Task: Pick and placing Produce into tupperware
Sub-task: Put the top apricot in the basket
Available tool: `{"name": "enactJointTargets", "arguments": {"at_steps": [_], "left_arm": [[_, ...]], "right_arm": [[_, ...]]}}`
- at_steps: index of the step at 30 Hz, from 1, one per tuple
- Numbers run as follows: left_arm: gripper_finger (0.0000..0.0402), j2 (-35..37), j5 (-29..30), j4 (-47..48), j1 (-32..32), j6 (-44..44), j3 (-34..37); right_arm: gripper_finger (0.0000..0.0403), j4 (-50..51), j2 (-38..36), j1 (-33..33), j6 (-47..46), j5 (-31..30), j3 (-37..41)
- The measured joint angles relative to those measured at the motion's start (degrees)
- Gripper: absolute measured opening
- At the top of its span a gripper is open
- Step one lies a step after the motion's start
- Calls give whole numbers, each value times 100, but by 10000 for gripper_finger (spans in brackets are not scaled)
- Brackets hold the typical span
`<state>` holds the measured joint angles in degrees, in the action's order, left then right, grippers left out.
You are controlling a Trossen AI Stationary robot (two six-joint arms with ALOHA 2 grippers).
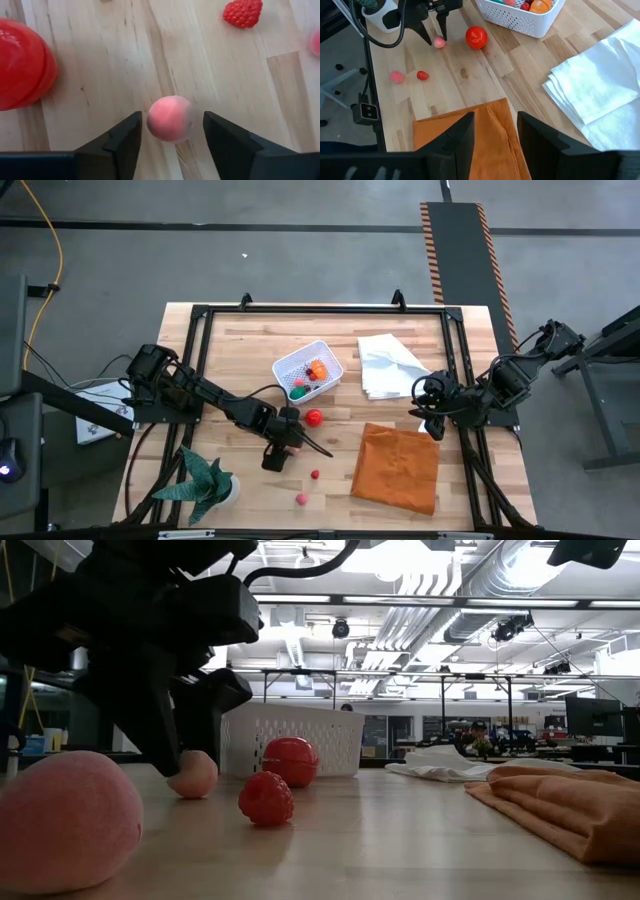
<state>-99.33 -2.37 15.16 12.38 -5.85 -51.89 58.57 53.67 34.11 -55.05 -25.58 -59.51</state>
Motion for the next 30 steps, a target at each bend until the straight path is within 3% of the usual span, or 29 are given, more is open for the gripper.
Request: {"name": "enactJointTargets", "arguments": {"at_steps": [14,26,30], "left_arm": [[123,0,-63,-2,0,-53,1],[124,23,-92,27,0,-163,-18],[124,24,-142,477,2,-162,-315]], "right_arm": [[138,1,2,0,-2,0,0],[138,0,1,0,-2,0,0],[138,15,1,0,-2,0,0]]}}
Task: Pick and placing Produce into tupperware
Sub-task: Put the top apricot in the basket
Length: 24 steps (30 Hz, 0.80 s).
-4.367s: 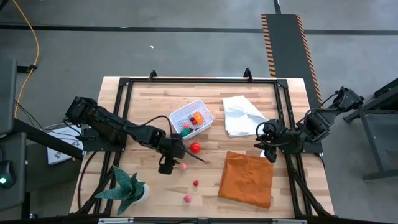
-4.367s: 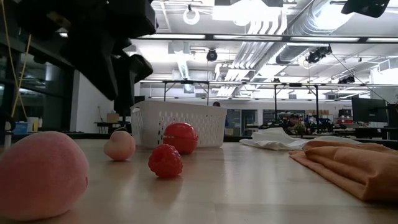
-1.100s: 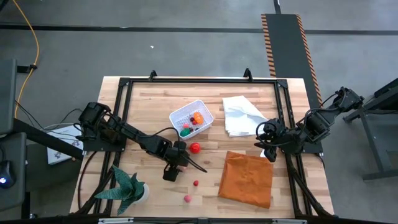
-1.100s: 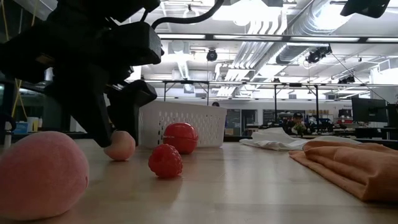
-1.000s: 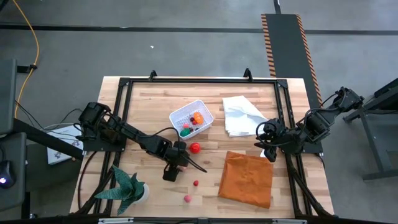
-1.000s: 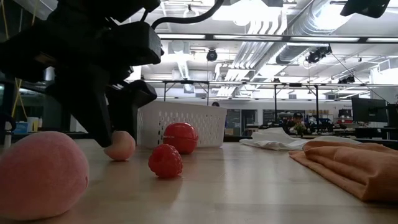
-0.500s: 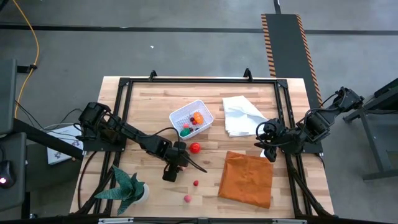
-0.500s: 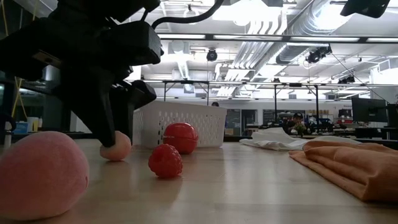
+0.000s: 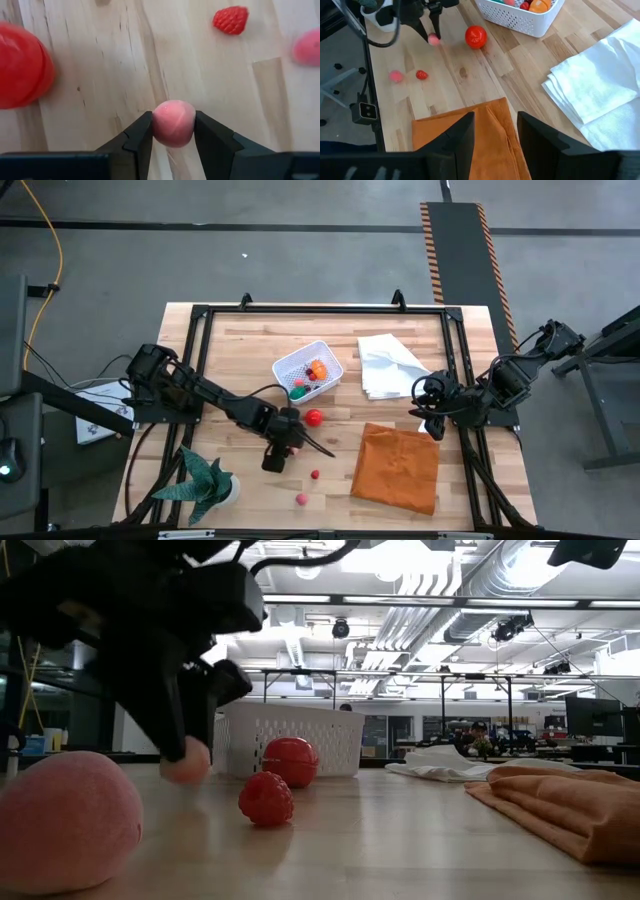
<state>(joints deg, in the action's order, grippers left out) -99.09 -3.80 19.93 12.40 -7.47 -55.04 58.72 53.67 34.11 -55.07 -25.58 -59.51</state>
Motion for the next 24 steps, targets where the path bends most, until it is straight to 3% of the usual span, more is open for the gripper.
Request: {"name": "enactJointTargets", "arguments": {"at_steps": [8,13,24], "left_arm": [[124,0,61,761,-2,283,-748],[124,0,411,1110,-11,316,-1201],[124,5,492,2091,-556,252,-2146]], "right_arm": [[138,59,-1,0,2,0,0],[138,59,0,0,13,0,0],[138,57,0,0,111,-7,0]]}}
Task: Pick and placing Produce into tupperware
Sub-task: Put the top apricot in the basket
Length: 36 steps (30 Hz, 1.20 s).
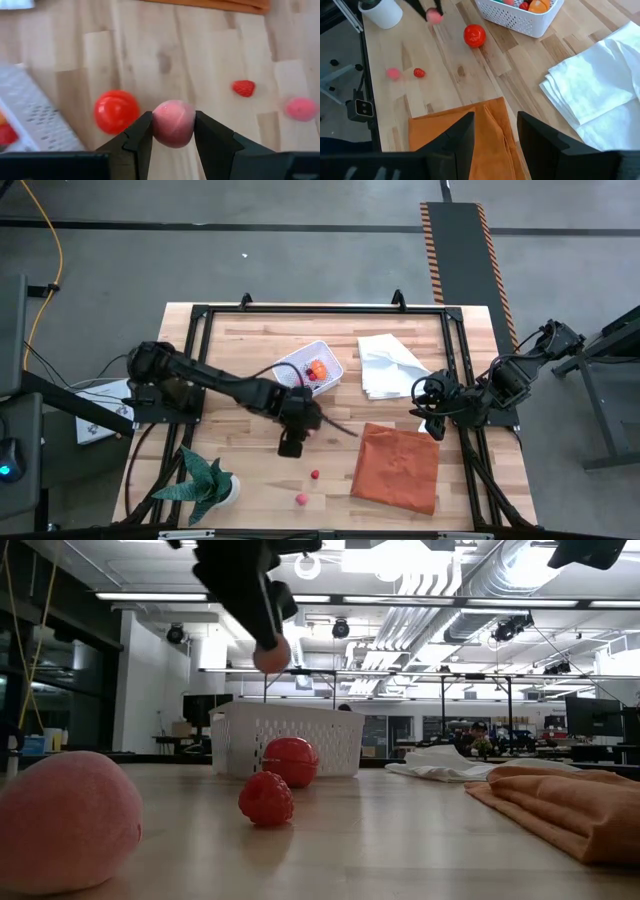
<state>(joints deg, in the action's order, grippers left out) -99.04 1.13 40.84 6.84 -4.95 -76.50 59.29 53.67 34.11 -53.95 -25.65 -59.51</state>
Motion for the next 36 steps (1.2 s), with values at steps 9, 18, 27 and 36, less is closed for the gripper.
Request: {"name": "enactJointTargets", "arguments": {"at_steps": [9,18,27,36], "left_arm": [[124,2,0,817,-703,28,-657],[124,2,2,1271,-1586,63,-915],[124,2,151,1399,-2513,77,-917],[124,-181,-56,1386,-3022,173,-917]], "right_arm": [[138,-2,0,0,0,0,0],[138,-4,0,0,0,0,0],[138,-55,0,0,1,-124,0],[138,-57,1,0,1,-183,0]]}}
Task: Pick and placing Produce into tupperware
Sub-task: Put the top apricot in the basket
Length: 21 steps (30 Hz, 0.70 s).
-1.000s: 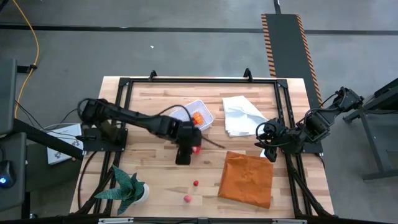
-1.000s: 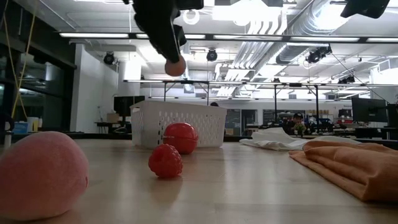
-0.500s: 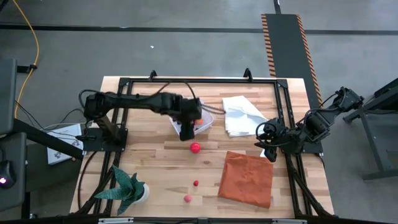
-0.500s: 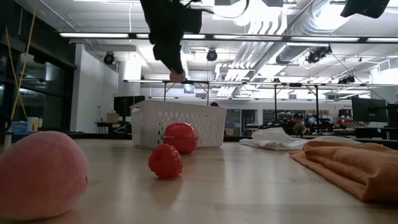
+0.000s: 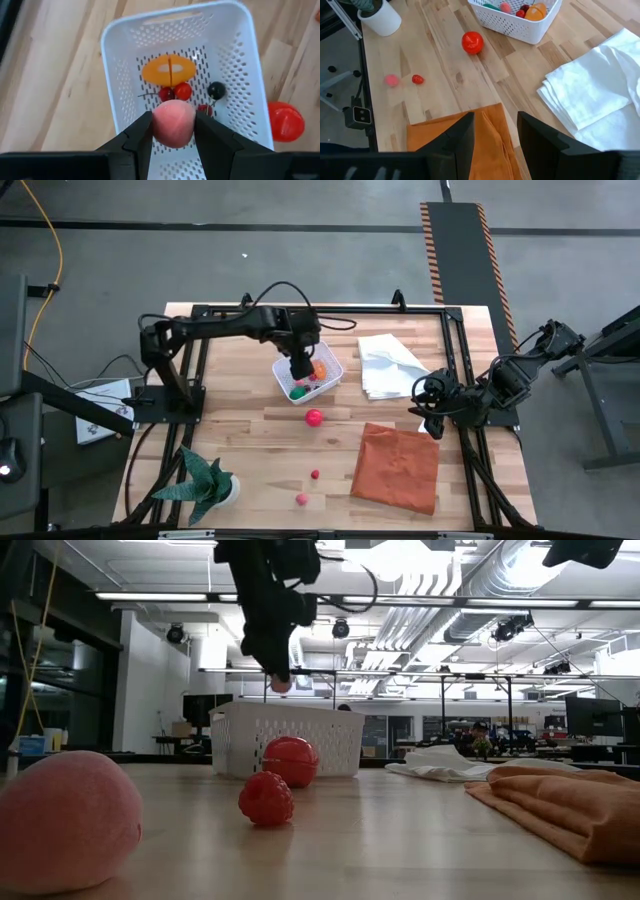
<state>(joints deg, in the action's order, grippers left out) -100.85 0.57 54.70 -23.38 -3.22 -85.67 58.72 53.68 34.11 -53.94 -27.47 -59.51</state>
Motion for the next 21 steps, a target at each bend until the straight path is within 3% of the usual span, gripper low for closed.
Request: {"name": "enactJointTargets", "arguments": {"at_steps": [21], "left_arm": [[124,-628,95,258,50,149,2]], "right_arm": [[138,4,-1,0,-62,-36,0]]}}
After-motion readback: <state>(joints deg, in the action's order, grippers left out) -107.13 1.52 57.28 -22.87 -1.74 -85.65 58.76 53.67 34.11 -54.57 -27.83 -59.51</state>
